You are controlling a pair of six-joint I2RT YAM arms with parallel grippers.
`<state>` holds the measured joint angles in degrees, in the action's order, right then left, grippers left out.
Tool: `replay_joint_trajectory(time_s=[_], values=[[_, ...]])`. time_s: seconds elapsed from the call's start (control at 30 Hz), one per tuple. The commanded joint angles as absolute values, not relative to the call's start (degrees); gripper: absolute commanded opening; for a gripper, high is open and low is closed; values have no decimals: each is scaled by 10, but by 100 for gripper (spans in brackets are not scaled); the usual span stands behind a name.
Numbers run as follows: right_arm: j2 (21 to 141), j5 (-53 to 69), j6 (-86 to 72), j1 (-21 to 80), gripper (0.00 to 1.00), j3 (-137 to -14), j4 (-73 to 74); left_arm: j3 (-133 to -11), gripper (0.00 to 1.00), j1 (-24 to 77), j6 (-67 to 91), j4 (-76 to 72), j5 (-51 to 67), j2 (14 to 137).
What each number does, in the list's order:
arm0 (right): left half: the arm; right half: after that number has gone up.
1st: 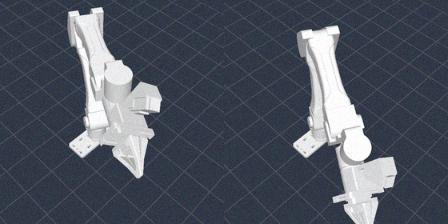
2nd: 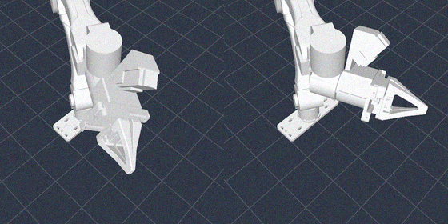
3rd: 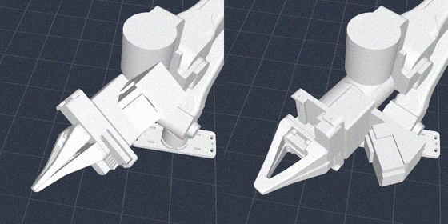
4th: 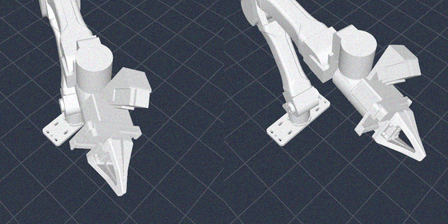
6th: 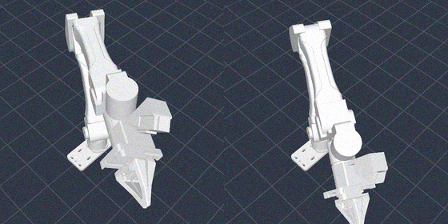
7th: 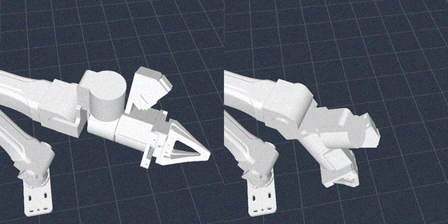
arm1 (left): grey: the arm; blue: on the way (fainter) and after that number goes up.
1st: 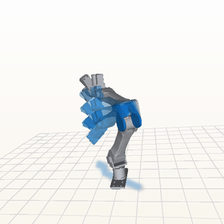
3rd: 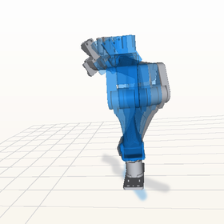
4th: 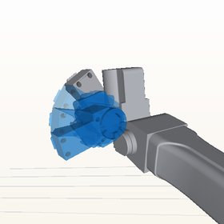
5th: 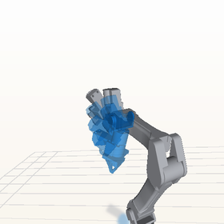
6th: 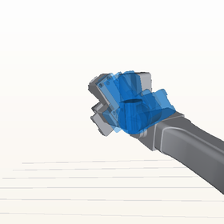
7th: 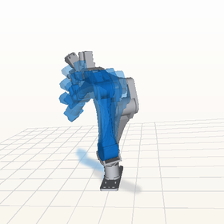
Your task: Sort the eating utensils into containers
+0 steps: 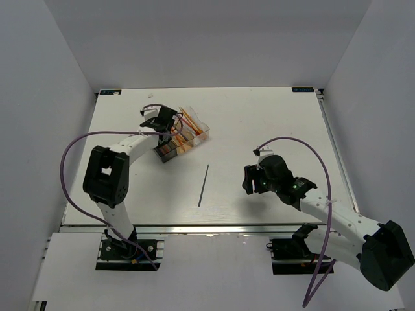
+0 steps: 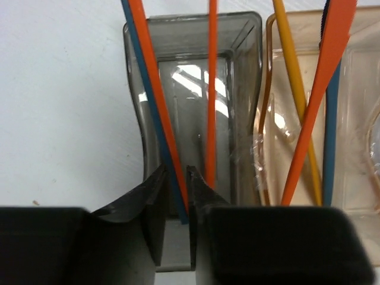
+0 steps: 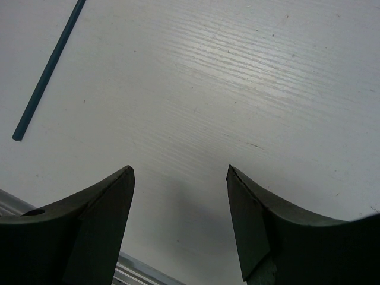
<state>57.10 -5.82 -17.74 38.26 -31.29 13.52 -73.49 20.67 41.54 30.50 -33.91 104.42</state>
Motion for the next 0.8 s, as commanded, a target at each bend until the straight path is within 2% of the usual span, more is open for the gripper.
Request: replay_joint_trajectory(time_s=[0.0,0.13,0.17,0.3,0.47,0.57,0.63,0.77], values=[[574,-62,-171,383,69,-337,125,-711,33,202,441,307,-339,968],[571,-63,-171,383,69,-339,127,-665,51,206,442,286,-309,896],[571,-63,-171,383,69,-340,127,-655,60,209,440,276,-298,879],[571,-64,-173,382,69,-342,131,-621,67,264,423,256,-263,811],[561,-69,-178,383,69,-339,134,-606,65,370,412,298,-250,818],[552,-97,-190,383,71,-338,140,-596,56,442,413,329,-251,845],[542,-145,-208,382,72,-340,158,-585,44,473,406,331,-234,858],[512,-155,-221,379,74,-338,163,-564,44,501,393,325,-212,881]])
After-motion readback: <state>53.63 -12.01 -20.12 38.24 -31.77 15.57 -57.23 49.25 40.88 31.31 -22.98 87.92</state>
